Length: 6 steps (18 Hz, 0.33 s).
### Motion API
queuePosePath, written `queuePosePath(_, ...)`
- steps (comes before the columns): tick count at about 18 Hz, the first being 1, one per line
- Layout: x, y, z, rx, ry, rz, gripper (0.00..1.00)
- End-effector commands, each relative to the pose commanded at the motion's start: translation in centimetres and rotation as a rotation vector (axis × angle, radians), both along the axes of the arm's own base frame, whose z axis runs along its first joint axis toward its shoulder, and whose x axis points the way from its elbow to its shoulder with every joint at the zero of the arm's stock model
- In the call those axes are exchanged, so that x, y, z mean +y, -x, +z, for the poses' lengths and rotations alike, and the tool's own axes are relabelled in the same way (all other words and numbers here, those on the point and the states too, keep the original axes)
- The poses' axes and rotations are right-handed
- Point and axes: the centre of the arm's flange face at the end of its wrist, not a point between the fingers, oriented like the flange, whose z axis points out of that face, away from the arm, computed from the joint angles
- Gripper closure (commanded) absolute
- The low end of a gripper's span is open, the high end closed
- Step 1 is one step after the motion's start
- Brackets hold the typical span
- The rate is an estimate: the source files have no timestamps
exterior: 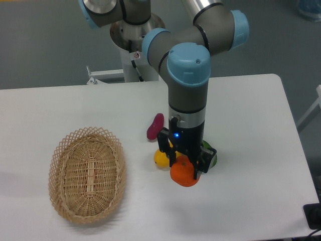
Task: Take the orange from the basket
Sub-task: 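Lift the orange out of the basket and carry it toward the yellow pepper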
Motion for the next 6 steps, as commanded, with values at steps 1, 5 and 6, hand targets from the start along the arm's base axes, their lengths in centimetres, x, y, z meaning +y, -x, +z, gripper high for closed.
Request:
queuePosePath(1, 0.00, 0.01, 0.02, 0.001, -0.001, 0.001, 0.40)
queuePosePath(5, -0.08, 0.04, -0.19, -0.003, 0.000, 0.002, 0.40)
queuePosePath(6, -0.10, 0.02, -0.27, -0.004, 0.001, 0.002, 0.40)
